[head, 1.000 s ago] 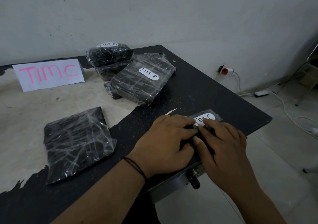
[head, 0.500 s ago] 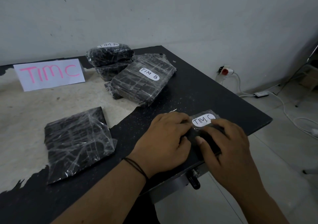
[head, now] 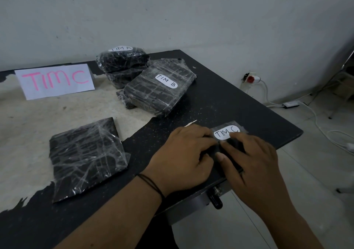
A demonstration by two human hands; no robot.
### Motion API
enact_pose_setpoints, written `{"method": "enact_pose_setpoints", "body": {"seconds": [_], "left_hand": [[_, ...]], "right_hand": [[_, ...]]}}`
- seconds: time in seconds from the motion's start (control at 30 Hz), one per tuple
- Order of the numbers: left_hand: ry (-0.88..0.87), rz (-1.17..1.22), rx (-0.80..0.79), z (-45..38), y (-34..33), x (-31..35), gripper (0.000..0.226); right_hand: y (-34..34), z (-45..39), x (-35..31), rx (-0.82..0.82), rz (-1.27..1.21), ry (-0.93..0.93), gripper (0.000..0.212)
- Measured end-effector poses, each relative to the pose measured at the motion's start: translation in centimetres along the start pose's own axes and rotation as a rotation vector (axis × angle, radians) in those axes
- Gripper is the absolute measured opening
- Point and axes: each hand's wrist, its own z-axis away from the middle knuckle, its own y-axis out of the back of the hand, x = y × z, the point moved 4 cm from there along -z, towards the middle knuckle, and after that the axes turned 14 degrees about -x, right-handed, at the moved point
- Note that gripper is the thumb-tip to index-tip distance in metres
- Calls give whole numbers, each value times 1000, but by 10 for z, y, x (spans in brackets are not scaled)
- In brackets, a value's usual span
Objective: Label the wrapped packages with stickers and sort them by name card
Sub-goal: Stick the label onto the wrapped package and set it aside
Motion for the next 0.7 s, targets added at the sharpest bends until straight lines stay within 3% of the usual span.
{"method": "enact_pose_setpoints", "body": {"seconds": [0.23, 0.33, 0.47, 0.7], "left_hand": [[-2, -38, -26, 0, 0, 2, 43], [9, -57, -32, 1, -1, 2, 47], [24, -58, -29, 1, -1, 1, 50], [40, -58, -16, 1, -1, 2, 50]], "right_hand": [[6, -6, 7, 3, -92, -60, 49], [20, -17, 24, 53, -105, -239, 43], [21, -34, 37, -128, -18, -472, 43], [14, -35, 29, -148, -12, -444, 40]]}}
